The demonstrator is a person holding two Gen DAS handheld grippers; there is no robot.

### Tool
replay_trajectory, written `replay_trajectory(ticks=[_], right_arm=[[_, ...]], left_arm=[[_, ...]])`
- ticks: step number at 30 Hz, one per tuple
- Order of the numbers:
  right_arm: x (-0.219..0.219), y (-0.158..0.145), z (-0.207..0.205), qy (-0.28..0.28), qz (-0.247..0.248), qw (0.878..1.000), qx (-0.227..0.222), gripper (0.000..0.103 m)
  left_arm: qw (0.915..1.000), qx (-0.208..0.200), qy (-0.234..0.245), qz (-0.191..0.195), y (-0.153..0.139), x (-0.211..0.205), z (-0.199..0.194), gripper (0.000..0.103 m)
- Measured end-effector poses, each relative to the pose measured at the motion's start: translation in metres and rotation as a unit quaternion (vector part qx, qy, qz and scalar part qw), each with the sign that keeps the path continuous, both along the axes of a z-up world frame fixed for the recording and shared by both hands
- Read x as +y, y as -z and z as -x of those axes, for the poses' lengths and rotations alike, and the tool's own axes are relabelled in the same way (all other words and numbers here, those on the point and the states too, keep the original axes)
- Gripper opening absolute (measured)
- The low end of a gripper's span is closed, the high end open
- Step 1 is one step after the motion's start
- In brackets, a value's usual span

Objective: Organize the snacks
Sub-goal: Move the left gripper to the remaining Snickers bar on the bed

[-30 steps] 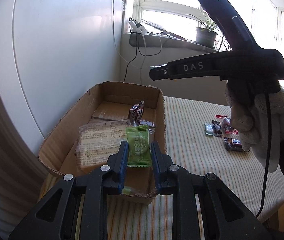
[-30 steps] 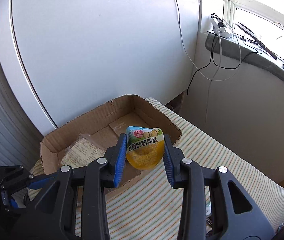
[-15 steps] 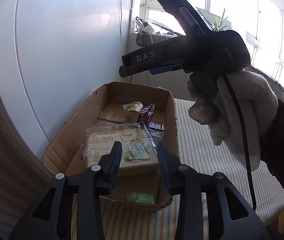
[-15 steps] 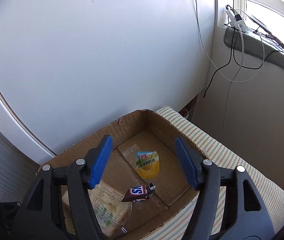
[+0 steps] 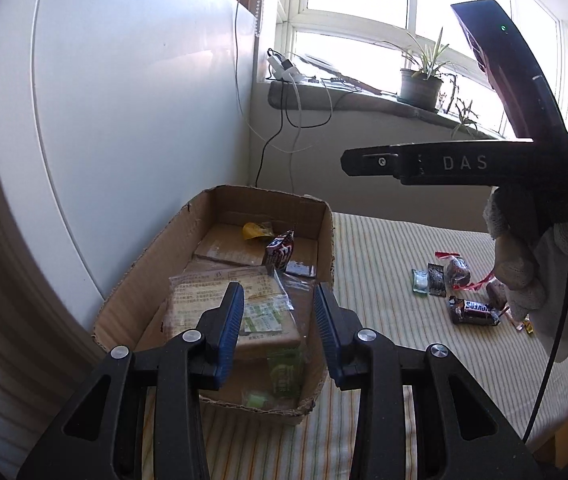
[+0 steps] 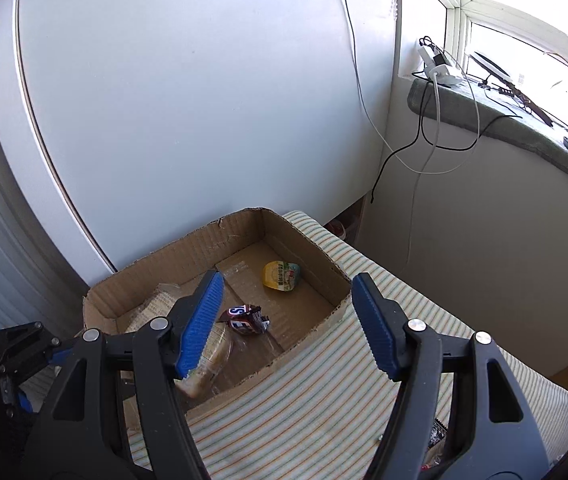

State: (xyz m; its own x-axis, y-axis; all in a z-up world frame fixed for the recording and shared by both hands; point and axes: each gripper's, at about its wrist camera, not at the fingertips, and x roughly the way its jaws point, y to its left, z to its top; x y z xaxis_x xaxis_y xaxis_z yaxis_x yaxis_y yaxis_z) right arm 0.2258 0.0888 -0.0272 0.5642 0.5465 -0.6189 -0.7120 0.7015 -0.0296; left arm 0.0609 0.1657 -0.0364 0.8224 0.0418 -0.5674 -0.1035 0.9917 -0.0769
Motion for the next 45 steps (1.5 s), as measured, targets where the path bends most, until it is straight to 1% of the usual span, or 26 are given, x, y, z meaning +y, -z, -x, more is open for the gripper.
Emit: replay_trajectory(ticks=[4, 7, 11, 13, 17, 20, 22, 26, 27, 29, 32, 33, 34, 35, 36, 37, 38, 39, 40, 41, 42, 43, 44, 45], right_arm=[[-0.049, -0.004, 0.026, 0.018, -0.007, 1.000, -0.012, 0.069], [-0.095, -0.008, 0.046, 0.048, -0.010, 0.999, -0.021, 0.069], [-0.168, -0.002, 0.064, 0.092, -0.020, 0.996, -0.007, 0.069], [-0.200, 0.003, 0.070, 0.119, -0.009, 0.993, -0.008, 0.069], [-0.254, 0.013, 0.078, 0.163, 0.006, 0.987, 0.000, 0.069], [-0.287, 0.019, 0.080, 0.186, 0.002, 0.982, 0.007, 0.069], [-0.307, 0.027, 0.079, 0.202, -0.003, 0.979, 0.020, 0.069], [-0.331, 0.047, 0.075, 0.228, -0.007, 0.972, 0.048, 0.069], [-0.335, 0.054, 0.076, 0.230, -0.009, 0.971, 0.057, 0.069], [-0.339, 0.065, 0.077, 0.229, -0.010, 0.971, 0.070, 0.069], [-0.336, 0.078, 0.076, 0.229, -0.010, 0.970, 0.084, 0.069], [-0.337, 0.081, 0.075, 0.227, -0.013, 0.970, 0.090, 0.069], [-0.338, 0.085, 0.073, 0.227, -0.016, 0.969, 0.097, 0.069], [-0.339, 0.087, 0.073, 0.227, -0.018, 0.968, 0.101, 0.069], [-0.339, 0.089, 0.073, 0.227, -0.020, 0.968, 0.104, 0.069], [-0.339, 0.089, 0.073, 0.227, -0.021, 0.968, 0.105, 0.069], [-0.339, 0.089, 0.074, 0.228, -0.021, 0.968, 0.104, 0.069], [-0.339, 0.087, 0.075, 0.229, -0.021, 0.968, 0.102, 0.069], [-0.338, 0.085, 0.076, 0.230, -0.020, 0.968, 0.099, 0.069], [-0.338, 0.083, 0.078, 0.230, -0.019, 0.968, 0.094, 0.069], [-0.338, 0.081, 0.080, 0.229, -0.020, 0.969, 0.090, 0.069], [-0.338, 0.080, 0.082, 0.227, -0.020, 0.970, 0.086, 0.069], [-0.338, 0.080, 0.083, 0.227, -0.018, 0.970, 0.083, 0.069], [-0.337, 0.081, 0.084, 0.229, -0.015, 0.970, 0.082, 0.069]], left_arm=[[0.9999, -0.010, 0.007, -0.002, -0.008, -0.017, 0.007, 0.035], [0.9997, -0.014, 0.022, 0.004, -0.010, -0.034, 0.004, 0.035], [0.9983, -0.009, 0.055, 0.013, -0.007, -0.064, -0.004, 0.035], [0.9975, -0.008, 0.068, 0.016, -0.006, -0.080, -0.008, 0.035], [0.9936, 0.002, 0.108, 0.032, 0.000, -0.112, -0.019, 0.035], [0.9881, 0.025, 0.140, 0.058, 0.011, -0.131, -0.032, 0.035], [0.9847, 0.038, 0.156, 0.068, 0.018, -0.144, -0.039, 0.035], [0.9779, 0.071, 0.183, 0.071, 0.035, -0.168, -0.055, 0.035], [0.9761, 0.080, 0.189, 0.071, 0.038, -0.174, -0.059, 0.037], [0.9730, 0.098, 0.196, 0.074, 0.047, -0.185, -0.069, 0.052], [0.9651, 0.136, 0.196, 0.107, 0.063, -0.193, -0.090, 0.055], [0.9630, 0.148, 0.196, 0.111, 0.069, -0.196, -0.097, 0.055], [0.9646, 0.154, 0.185, 0.107, 0.074, -0.199, -0.103, 0.055], [0.9683, 0.150, 0.174, 0.098, 0.075, -0.201, -0.107, 0.056], [0.9708, 0.147, 0.166, 0.092, 0.075, -0.204, -0.111, 0.059], [0.9728, 0.145, 0.156, 0.092, 0.074, -0.206, -0.115, 0.068], [0.9739, 0.144, 0.148, 0.094, 0.075, -0.208, -0.118, 0.069], [0.9754, 0.143, 0.144, 0.085, 0.076, -0.211, -0.121, 0.069], [0.9781, 0.142, 0.135, 0.068, 0.079, -0.215, -0.123, 0.069], [0.9786, 0.147, 0.134, 0.054, 0.083, -0.219, -0.126, 0.065], [0.9782, 0.151, 0.136, 0.040, 0.086, -0.223, -0.125, 0.065], [0.9791, 0.146, 0.138, 0.029, 0.085, -0.225, -0.123, 0.062], [0.9779, 0.147, 0.147, 0.024, 0.085, -0.228, -0.119, 0.055], [0.9760, 0.148, 0.159, 0.012, 0.085, -0.231, -0.116, 0.053]])
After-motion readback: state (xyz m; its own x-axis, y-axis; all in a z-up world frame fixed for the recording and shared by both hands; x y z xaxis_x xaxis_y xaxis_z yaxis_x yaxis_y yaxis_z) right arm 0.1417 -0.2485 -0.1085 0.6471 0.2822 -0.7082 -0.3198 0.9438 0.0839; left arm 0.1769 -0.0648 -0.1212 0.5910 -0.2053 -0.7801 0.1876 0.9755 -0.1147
